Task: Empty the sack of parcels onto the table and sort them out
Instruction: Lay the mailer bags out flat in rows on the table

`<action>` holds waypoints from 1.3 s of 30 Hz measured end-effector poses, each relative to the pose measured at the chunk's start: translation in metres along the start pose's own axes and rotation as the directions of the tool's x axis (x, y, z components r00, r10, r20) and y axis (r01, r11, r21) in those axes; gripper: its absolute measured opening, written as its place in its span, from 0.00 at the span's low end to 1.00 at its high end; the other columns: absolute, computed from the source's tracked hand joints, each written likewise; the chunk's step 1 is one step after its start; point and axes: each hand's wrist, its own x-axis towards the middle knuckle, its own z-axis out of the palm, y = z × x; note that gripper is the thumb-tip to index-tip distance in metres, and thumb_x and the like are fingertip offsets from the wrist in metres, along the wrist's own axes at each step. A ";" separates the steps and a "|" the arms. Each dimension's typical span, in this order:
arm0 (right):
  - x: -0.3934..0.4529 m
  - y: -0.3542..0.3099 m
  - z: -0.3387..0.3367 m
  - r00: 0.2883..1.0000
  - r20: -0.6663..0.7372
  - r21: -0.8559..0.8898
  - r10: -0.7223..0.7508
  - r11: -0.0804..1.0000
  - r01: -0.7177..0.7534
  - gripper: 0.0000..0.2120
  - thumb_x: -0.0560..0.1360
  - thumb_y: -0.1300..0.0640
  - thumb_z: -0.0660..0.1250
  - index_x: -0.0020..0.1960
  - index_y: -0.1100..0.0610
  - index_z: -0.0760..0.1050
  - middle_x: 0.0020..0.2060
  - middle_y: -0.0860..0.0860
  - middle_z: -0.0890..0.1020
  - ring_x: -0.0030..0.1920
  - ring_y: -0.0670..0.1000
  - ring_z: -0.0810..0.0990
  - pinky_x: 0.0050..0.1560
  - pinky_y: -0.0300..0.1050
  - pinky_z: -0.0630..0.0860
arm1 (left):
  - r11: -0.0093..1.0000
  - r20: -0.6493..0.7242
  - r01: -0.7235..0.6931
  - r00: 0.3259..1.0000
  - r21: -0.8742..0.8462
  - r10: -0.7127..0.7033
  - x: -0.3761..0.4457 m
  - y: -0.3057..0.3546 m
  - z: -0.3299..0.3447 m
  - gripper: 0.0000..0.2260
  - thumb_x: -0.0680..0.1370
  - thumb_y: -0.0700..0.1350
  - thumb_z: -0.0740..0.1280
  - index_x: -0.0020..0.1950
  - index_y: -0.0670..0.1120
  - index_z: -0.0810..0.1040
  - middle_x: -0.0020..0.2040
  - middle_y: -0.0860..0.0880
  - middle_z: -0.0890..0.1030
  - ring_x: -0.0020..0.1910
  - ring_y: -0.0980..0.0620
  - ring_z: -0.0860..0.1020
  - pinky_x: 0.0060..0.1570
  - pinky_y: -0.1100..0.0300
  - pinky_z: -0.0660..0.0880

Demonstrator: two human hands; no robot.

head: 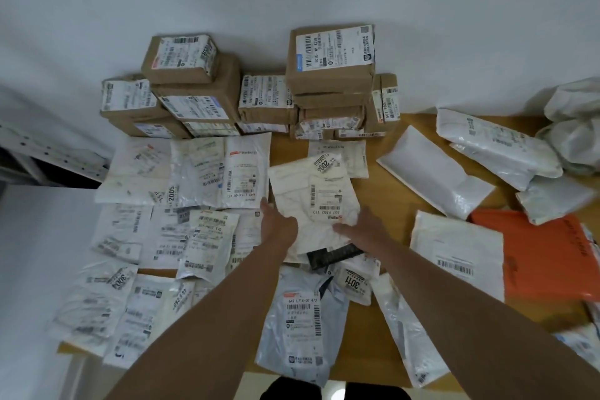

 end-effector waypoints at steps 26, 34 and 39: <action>0.006 0.042 -0.033 0.959 -0.044 -0.801 -0.280 0.584 0.133 0.48 0.70 0.23 0.53 0.80 0.47 0.43 0.79 0.55 0.38 0.78 0.65 0.39 0.73 0.68 0.45 | 0.555 0.277 -0.345 0.939 0.757 0.206 0.006 -0.009 0.054 0.35 0.78 0.65 0.56 0.79 0.60 0.41 0.79 0.58 0.39 0.77 0.35 0.39 0.74 0.37 0.46; 0.001 0.010 -0.007 0.774 -0.186 -0.807 -0.605 0.544 0.231 0.21 0.74 0.48 0.68 0.60 0.61 0.74 0.55 0.61 0.77 0.53 0.63 0.78 0.49 0.55 0.76 | 0.744 0.018 -0.266 0.946 0.613 0.324 0.013 -0.002 0.050 0.31 0.79 0.54 0.61 0.79 0.50 0.51 0.79 0.46 0.49 0.76 0.38 0.51 0.73 0.44 0.56; 0.012 -0.006 0.033 0.819 0.140 -0.677 -0.556 0.550 0.489 0.27 0.78 0.43 0.58 0.74 0.51 0.65 0.74 0.59 0.64 0.73 0.65 0.63 0.69 0.60 0.64 | 0.746 -0.128 -0.246 0.905 0.618 0.405 0.012 -0.007 0.029 0.24 0.77 0.47 0.62 0.72 0.49 0.63 0.75 0.45 0.59 0.74 0.42 0.57 0.71 0.46 0.59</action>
